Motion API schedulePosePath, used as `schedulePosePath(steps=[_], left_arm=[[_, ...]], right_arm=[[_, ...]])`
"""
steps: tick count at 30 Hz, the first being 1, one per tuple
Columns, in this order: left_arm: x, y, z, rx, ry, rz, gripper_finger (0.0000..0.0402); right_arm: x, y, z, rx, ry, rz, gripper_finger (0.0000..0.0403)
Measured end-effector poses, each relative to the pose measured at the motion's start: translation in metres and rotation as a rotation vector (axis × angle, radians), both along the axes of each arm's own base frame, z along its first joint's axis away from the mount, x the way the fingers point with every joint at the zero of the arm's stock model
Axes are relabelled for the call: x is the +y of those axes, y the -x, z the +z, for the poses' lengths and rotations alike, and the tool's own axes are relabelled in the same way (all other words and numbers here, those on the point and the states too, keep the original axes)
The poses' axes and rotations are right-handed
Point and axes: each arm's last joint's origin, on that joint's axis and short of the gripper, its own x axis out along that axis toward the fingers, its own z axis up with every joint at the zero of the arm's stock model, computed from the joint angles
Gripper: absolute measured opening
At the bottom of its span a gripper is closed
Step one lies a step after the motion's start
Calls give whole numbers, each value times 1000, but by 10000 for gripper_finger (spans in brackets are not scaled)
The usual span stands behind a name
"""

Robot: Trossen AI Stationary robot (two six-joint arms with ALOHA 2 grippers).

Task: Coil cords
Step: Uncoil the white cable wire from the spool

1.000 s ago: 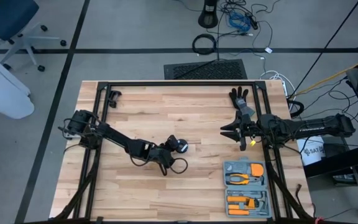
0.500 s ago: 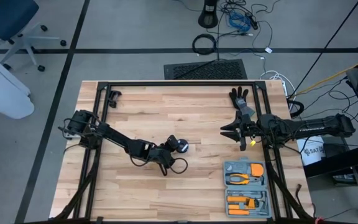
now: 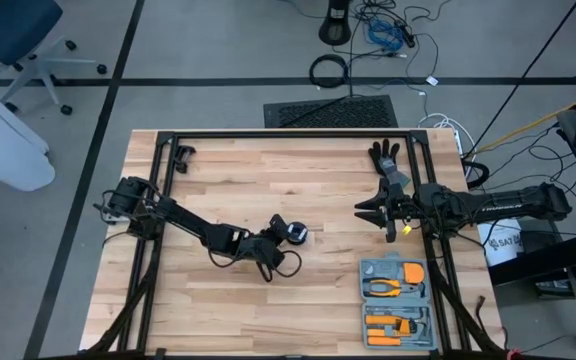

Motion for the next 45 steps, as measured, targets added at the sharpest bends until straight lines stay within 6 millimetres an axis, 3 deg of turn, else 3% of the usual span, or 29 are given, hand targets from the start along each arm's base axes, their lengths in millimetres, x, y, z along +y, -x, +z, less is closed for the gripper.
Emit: schedulePosePath(steps=[17, 24, 36, 40, 45], left_arm=[[7, -4, 5, -147, 161, 168, 1], [11, -7, 7, -177, 204, 206, 0], [12, -11, 13, -225, 273, 239, 0], [12, -10, 19, -253, 327, 251, 0], [12, -8, 31, -301, 386, 268, 0]], right_arm=[[3, -9, 0, -22, 27, 21, 112], [8, -33, -4, 58, 122, 39, 112], [19, -84, -28, 295, 297, 46, 123], [24, -102, -25, 293, 333, 50, 145], [31, -115, -7, 274, 365, 78, 159]])
